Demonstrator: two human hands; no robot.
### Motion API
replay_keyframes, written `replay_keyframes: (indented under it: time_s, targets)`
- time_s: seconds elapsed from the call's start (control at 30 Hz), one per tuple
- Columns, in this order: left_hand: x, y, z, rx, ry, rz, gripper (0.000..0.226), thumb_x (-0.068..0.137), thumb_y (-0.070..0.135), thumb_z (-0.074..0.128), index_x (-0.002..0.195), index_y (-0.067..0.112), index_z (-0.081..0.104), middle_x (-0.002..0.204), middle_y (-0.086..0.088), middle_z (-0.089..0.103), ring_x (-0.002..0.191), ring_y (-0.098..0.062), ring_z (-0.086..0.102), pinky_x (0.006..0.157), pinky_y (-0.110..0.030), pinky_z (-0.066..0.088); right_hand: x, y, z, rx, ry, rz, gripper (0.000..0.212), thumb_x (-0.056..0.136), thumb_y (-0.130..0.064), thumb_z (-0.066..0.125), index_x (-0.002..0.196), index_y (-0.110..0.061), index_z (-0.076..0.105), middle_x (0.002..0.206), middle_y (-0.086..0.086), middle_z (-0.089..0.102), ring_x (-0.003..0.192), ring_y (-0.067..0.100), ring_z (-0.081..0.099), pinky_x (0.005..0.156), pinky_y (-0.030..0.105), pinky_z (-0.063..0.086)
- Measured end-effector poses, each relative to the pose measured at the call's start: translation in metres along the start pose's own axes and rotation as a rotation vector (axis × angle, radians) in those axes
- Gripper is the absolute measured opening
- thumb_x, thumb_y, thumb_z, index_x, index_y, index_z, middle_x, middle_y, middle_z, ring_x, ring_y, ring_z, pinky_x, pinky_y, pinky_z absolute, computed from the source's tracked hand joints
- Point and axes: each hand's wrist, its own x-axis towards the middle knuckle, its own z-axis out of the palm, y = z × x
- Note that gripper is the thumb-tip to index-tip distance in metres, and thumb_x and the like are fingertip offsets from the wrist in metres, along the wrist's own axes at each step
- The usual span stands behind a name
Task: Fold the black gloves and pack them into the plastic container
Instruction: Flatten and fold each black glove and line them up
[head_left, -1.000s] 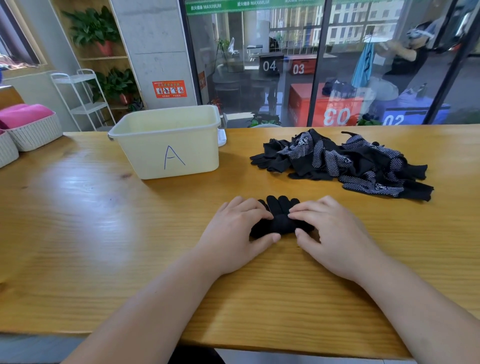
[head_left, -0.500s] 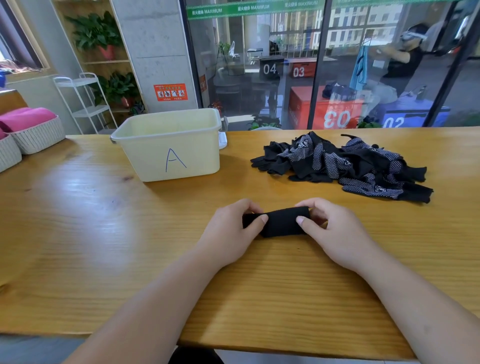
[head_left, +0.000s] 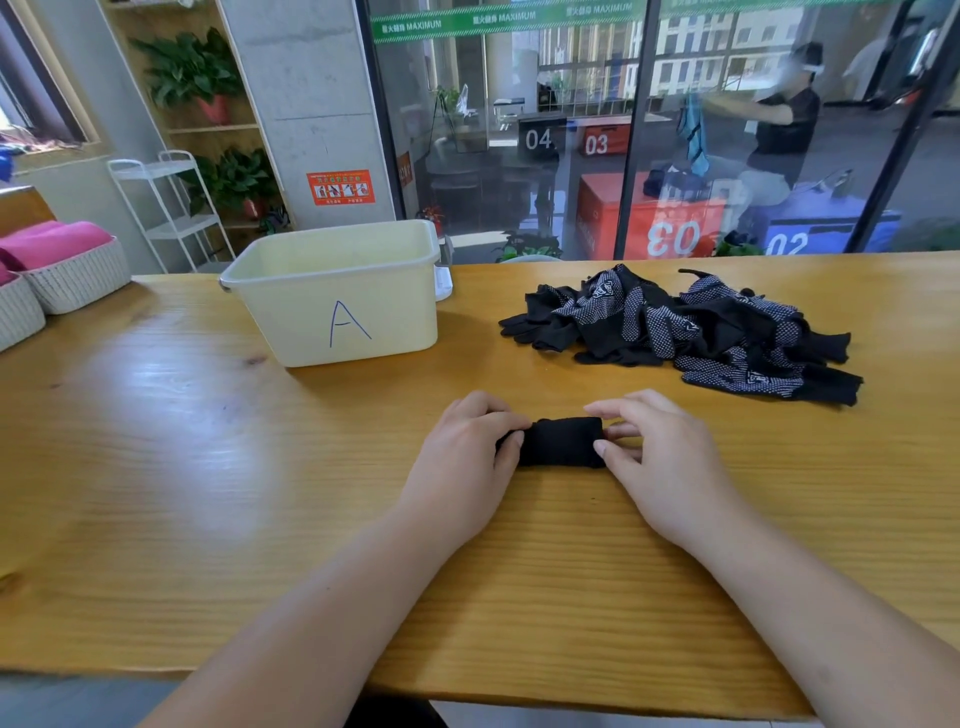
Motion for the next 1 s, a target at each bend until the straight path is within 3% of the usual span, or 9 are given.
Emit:
replay_keyframes:
  time_s: [0.1, 0.2, 0.27, 0.33, 0.43, 0.53, 0.6, 0.77, 1.0]
  targets:
    - [0.003, 0.003, 0.0, 0.006, -0.011, -0.021, 0.029, 0.111, 0.023, 0.054, 0.131, 0.024, 0.075, 0.128, 0.014, 0.063, 0.119, -0.008, 0.055, 0.095, -0.013, 0.034, 0.001, 0.001, 0.0, -0.061, -0.043, -0.036, 0.039, 0.097, -0.005, 0.071, 0.127, -0.029, 0.072, 0.123, -0.017, 0.058, 0.11, 0.002, 0.064, 0.092, 0.005, 0.045]
    - [-0.003, 0.005, -0.004, 0.037, -0.01, -0.009, 0.035, 0.113, 0.024, 0.047, 0.141, 0.024, 0.068, 0.143, 0.013, 0.06, 0.131, -0.009, 0.052, 0.101, -0.009, 0.029, -0.002, -0.002, -0.003, -0.173, -0.071, -0.095, 0.041, 0.107, -0.016, 0.058, 0.146, -0.027, 0.06, 0.147, -0.015, 0.049, 0.133, 0.01, 0.054, 0.106, 0.021, 0.041]
    - [-0.008, 0.004, -0.006, 0.049, -0.081, 0.035, 0.043, 0.113, 0.027, 0.046, 0.155, 0.022, 0.054, 0.161, 0.01, 0.047, 0.15, -0.008, 0.037, 0.115, -0.008, 0.018, -0.006, -0.008, -0.003, -0.334, -0.257, -0.147, 0.054, 0.111, -0.044, 0.041, 0.164, -0.033, 0.035, 0.174, -0.015, 0.018, 0.159, 0.009, 0.02, 0.125, 0.031, 0.028]
    - [-0.012, 0.003, -0.003, 0.059, -0.244, 0.09, 0.058, 0.113, 0.035, 0.042, 0.167, 0.021, 0.032, 0.175, 0.007, 0.024, 0.162, -0.007, 0.012, 0.129, -0.02, 0.008, -0.01, -0.011, -0.001, -0.466, -0.464, -0.181, 0.073, 0.106, -0.066, 0.021, 0.17, -0.036, 0.006, 0.176, -0.017, -0.012, 0.161, 0.004, -0.012, 0.133, 0.035, 0.008]
    - [-0.013, 0.0, 0.003, 0.211, -0.39, 0.144, 0.073, 0.11, 0.05, 0.032, 0.172, 0.019, 0.007, 0.18, 0.002, -0.002, 0.164, -0.008, -0.007, 0.134, -0.038, 0.004, -0.012, -0.015, -0.002, -0.493, -0.569, -0.156, 0.08, 0.101, -0.073, 0.01, 0.168, -0.036, -0.01, 0.172, -0.019, -0.024, 0.159, 0.001, -0.02, 0.133, 0.035, -0.003]
    - [-0.008, -0.001, 0.003, 0.262, -0.41, 0.151, 0.075, 0.11, 0.053, 0.029, 0.172, 0.019, 0.003, 0.179, 0.003, -0.007, 0.164, -0.008, -0.011, 0.134, -0.041, 0.001, -0.008, -0.014, -0.001, -0.469, -0.55, -0.148, 0.071, 0.108, -0.064, 0.017, 0.169, -0.035, -0.004, 0.173, -0.019, -0.017, 0.16, 0.003, -0.014, 0.133, 0.035, -0.001]
    - [-0.007, -0.004, 0.001, 0.245, -0.378, 0.152, 0.071, 0.111, 0.049, 0.032, 0.172, 0.021, 0.009, 0.18, 0.005, -0.002, 0.164, -0.008, -0.009, 0.134, -0.041, 0.001, -0.004, -0.009, 0.0, -0.381, -0.462, -0.176, 0.06, 0.113, -0.052, 0.025, 0.169, -0.034, 0.018, 0.175, -0.017, 0.009, 0.162, 0.007, 0.005, 0.132, 0.04, 0.014]
    - [-0.004, -0.018, -0.015, 0.227, -0.228, 0.144, 0.053, 0.111, 0.044, 0.038, 0.163, 0.03, 0.042, 0.171, 0.006, 0.026, 0.158, -0.02, 0.015, 0.129, -0.045, 0.022, 0.006, -0.016, -0.006, -0.333, -0.37, -0.18, 0.043, 0.11, -0.023, 0.046, 0.149, -0.034, 0.059, 0.141, -0.021, 0.057, 0.126, 0.005, 0.044, 0.11, 0.032, 0.041]
    - [-0.011, -0.056, -0.04, 0.157, -0.162, -0.048, 0.047, 0.108, 0.052, 0.048, 0.151, 0.036, 0.055, 0.132, 0.012, 0.05, 0.126, -0.015, 0.042, 0.113, -0.039, 0.04, 0.014, -0.051, 0.029, -0.238, -0.392, -0.144, 0.032, 0.098, -0.046, 0.07, 0.129, -0.044, 0.067, 0.111, -0.025, 0.063, 0.105, 0.001, 0.059, 0.095, 0.035, 0.054]
